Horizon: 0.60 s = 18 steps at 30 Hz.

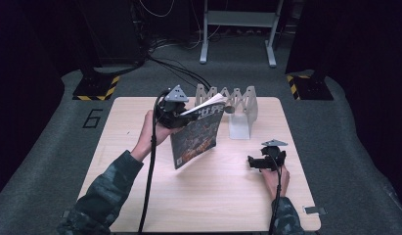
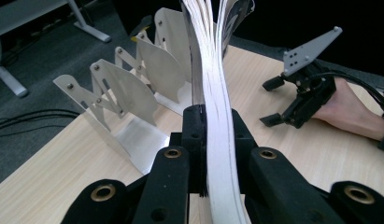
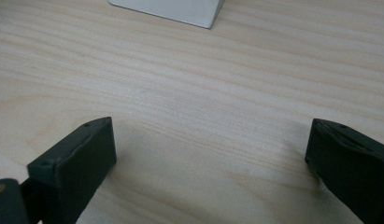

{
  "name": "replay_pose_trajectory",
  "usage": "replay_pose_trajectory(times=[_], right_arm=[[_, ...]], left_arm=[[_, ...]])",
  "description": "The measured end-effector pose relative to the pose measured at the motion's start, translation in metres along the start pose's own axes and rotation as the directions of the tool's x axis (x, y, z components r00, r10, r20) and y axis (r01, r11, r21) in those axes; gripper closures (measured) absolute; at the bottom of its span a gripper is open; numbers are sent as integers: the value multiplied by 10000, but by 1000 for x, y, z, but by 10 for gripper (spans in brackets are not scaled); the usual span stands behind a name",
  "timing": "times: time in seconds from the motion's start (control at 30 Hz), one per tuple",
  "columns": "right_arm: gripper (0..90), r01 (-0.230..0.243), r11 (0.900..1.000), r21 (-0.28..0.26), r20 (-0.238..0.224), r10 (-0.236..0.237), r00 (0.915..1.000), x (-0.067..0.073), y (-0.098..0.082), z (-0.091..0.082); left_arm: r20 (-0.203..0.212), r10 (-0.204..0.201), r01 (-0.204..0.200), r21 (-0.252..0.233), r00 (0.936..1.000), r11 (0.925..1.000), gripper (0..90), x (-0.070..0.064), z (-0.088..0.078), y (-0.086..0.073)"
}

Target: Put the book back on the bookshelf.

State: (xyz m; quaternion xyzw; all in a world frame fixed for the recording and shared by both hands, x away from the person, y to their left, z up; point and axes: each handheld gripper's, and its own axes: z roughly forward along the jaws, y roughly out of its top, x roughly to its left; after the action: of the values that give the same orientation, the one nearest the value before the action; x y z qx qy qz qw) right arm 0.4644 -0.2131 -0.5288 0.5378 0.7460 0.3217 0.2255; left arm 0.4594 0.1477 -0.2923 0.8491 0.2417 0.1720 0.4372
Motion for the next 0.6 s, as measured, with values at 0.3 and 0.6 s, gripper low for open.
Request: replay_pose_trajectory(times=[0.3,0.6], right_arm=[[15,1,10000,-5,-6,-1,10000,0,0,0],[16,-2,10000,-2,-6,2,10000,0,0,0]], left_arm=[[-460,-259,256,-88,9986,9996,822,8,-1,4],[-961,-765,740,-286,9924,9968,823,19,-3,6]])
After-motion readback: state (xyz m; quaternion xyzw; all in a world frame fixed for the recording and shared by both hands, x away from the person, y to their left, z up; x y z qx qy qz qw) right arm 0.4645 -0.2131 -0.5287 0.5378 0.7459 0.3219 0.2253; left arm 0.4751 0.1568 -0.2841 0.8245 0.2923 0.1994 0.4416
